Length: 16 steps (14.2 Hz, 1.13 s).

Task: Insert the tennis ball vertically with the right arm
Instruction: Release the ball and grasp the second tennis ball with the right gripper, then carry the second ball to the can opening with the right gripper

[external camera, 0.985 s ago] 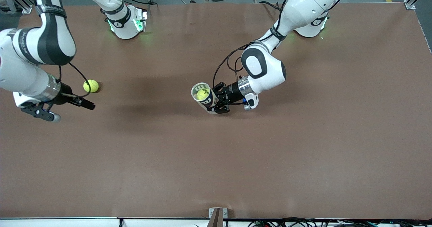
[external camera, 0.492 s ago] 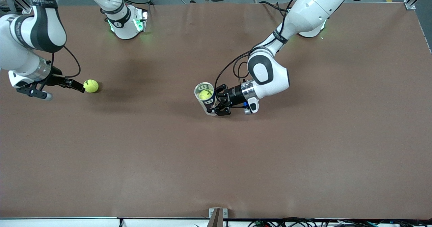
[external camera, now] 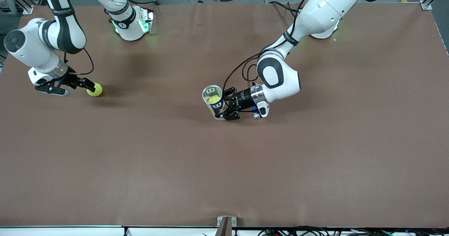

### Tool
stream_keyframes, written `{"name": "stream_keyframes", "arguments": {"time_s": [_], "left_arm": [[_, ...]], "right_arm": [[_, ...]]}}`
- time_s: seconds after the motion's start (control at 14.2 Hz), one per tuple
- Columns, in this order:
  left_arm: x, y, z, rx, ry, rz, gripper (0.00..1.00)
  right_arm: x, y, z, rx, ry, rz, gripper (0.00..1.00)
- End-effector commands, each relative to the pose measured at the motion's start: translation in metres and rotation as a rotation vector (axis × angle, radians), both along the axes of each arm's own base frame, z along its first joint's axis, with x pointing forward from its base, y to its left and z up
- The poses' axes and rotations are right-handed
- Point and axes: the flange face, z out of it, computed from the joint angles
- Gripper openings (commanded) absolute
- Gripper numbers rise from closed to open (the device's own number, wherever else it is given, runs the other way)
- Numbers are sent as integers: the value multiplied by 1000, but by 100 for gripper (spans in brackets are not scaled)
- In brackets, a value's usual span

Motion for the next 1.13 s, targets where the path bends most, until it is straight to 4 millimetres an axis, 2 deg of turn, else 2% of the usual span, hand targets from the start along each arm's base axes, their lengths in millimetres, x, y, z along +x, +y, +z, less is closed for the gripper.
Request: {"name": "stream_keyframes", "arguments": {"time_s": [0.0,0.14,0.49,0.63,0.7,0.77,0.91,1.05], "left_arm": [[2,-5,3,-25,-11,6,71],[2,-5,3,-26,-10,5,72],[2,-4,2,-26,-8,7,76],[2,-5,0,-25,-5,7,77],[2,-4,-1,-25,-4,7,77],[2,-4,-1,-24,-6,5,74],[5,-1,-1,-24,-6,12,61],[5,-2,-1,-25,-6,11,61]], "right_arm": [[-16,-7,-25,-23,-13,16,100],[-19,-7,-39,-26,-17,14,100],[-34,-24,-86,-34,-16,8,100],[-36,-24,-89,-33,-14,7,100],[-38,-23,-90,-32,-9,7,96],[-39,-22,-91,-30,-7,8,88],[-40,-22,-91,-29,-2,8,64],[-39,-21,-91,-28,1,8,29]]}}
